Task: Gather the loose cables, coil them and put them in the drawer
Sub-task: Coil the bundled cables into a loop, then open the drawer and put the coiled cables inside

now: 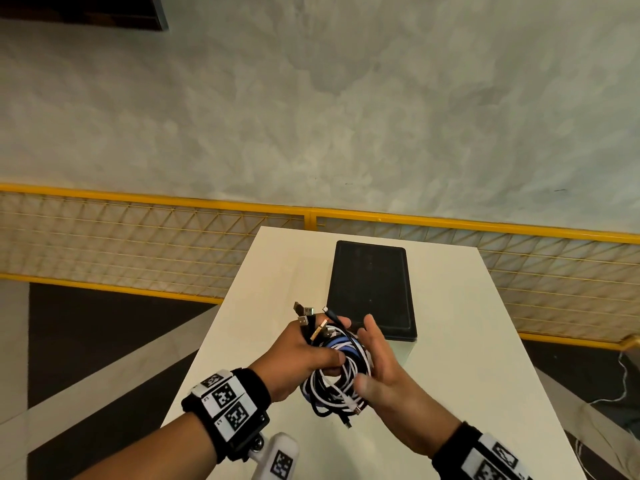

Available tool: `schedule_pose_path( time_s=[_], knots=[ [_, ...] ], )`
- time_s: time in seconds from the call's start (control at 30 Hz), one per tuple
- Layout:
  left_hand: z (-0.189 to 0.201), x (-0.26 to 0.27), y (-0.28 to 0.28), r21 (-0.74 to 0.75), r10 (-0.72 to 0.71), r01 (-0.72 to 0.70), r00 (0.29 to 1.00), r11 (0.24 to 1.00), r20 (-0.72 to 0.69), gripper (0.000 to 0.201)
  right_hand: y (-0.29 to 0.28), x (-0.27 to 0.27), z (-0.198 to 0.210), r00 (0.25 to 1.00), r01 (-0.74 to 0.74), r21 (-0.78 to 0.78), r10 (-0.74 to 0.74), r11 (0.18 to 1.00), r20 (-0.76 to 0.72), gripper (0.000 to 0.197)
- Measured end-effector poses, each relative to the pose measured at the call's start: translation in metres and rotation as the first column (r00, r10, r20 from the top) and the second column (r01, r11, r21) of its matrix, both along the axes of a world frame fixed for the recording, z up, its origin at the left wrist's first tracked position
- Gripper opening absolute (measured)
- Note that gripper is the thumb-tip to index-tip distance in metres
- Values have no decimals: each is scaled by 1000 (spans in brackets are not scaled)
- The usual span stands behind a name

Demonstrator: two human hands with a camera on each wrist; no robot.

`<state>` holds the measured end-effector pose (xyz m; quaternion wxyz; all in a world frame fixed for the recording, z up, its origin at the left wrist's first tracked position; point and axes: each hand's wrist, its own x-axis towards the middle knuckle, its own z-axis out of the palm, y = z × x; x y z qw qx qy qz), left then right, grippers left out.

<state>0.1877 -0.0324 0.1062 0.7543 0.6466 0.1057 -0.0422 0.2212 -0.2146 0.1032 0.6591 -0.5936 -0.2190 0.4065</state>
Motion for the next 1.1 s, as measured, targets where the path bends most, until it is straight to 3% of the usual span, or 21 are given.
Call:
schedule_pose_path(
  time_s=[0.13,0.27,0.33,0.47,0.57,0.67,0.73,0.8,0.87,0.97,1.1],
  knots=[
    [0,3,-5,-21,15,-16,999,1000,-33,48,12,-1,-6,977,123,-232,-76,965,199,129],
    [3,2,-7,6,-43,44,997,999,-64,42,8,-8,-12,946,218,-192,-158,957,285,92],
    [1,2,-10,58,-97,101,993,993,-71,39,5,-11,-17,941,244,-168,-191,955,280,86],
    [-7,-3,-16,17,-111,114,988,993,-111,43,0,-11,-23,968,174,-176,-135,969,213,101],
    [-20,-6,-14,-36,-95,91,988,995,-126,36,-1,-4,-23,993,25,-145,-7,989,121,95],
    [-34,-7,-12,-114,-11,-6,989,993,-151,35,0,5,-25,992,8,-140,-25,990,-125,90],
    [-38,-7,-9,-126,60,-81,984,989,-166,39,5,13,-32,932,112,-121,-147,986,-333,61],
    [-35,-5,-4,-126,115,-135,981,983,-155,38,10,27,-52,779,332,-240,-409,912,-475,48],
    [-28,-5,2,-164,135,-158,980,974,-142,38,17,37,-74,640,466,-344,-579,815,-505,41],
    [-16,-9,9,-231,139,-159,985,960,-102,45,25,50,-94,531,541,-389,-662,745,-529,30],
    [-12,-16,11,-291,144,-159,987,943,-73,43,38,59,-92,461,579,-380,-674,721,-578,22]
  ],
)
